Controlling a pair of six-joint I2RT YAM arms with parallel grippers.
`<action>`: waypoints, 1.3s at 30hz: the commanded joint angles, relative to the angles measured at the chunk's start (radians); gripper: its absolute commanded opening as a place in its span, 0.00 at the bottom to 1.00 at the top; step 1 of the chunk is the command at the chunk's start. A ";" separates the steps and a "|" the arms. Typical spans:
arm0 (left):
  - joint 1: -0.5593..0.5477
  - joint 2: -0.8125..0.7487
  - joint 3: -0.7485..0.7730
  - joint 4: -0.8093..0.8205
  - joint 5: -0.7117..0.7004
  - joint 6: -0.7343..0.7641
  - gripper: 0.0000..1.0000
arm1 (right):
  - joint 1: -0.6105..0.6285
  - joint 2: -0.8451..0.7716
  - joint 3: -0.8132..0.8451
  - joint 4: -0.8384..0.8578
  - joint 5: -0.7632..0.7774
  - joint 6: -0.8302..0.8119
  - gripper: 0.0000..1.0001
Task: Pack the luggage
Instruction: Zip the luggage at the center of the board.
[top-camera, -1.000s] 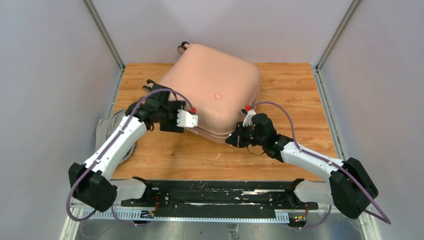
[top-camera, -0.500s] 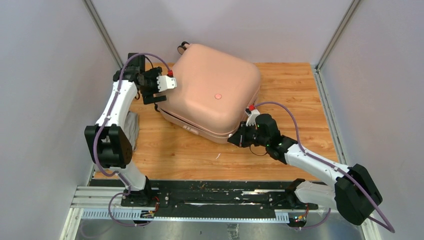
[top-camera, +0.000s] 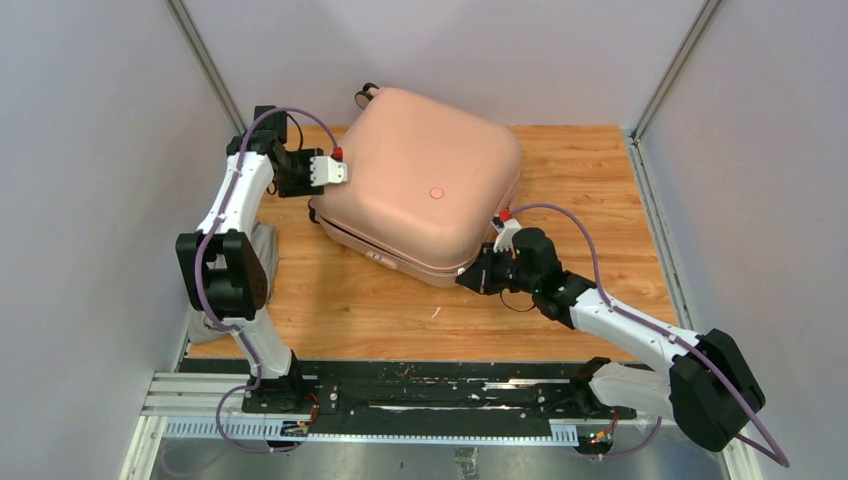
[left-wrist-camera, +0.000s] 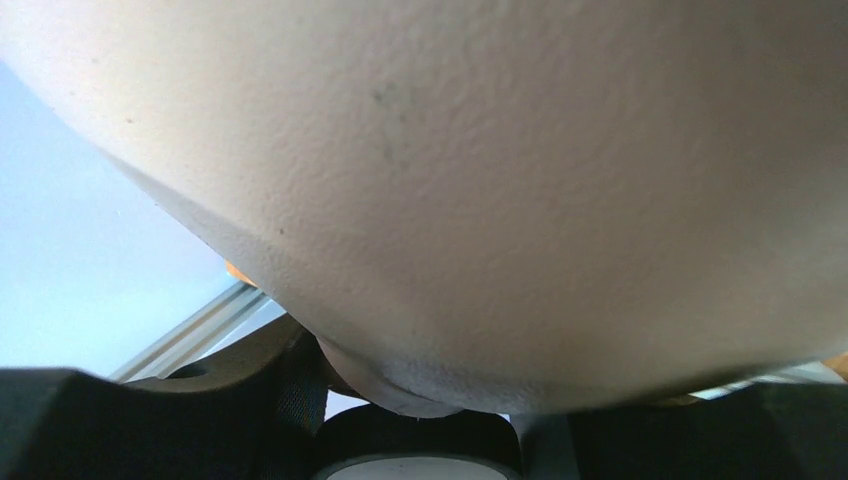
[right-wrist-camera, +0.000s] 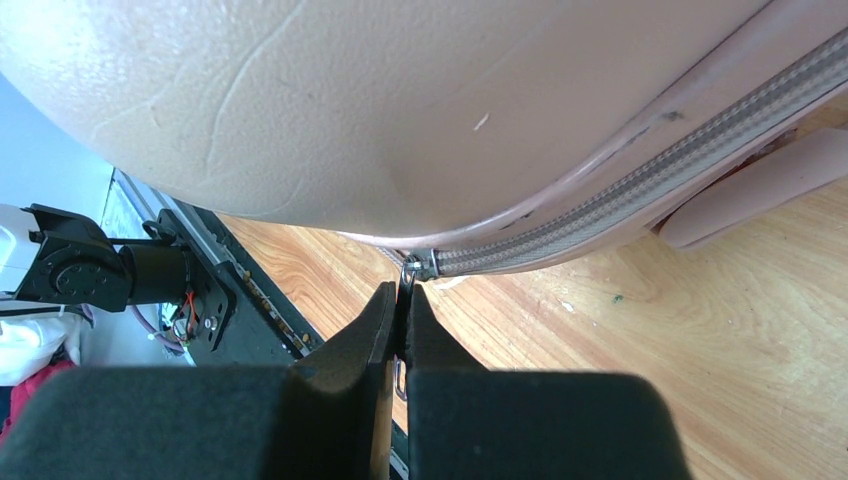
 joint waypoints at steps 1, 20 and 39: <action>-0.010 -0.057 -0.030 0.006 0.001 -0.002 0.25 | -0.018 -0.020 0.002 0.096 -0.064 0.004 0.00; -0.012 -0.216 -0.096 0.004 0.079 -0.188 0.00 | -0.084 -0.098 -0.069 0.050 -0.125 -0.055 0.00; 0.009 -0.232 0.076 -0.006 0.185 -0.450 0.00 | -0.248 -0.231 -0.156 0.025 -0.340 -0.009 0.00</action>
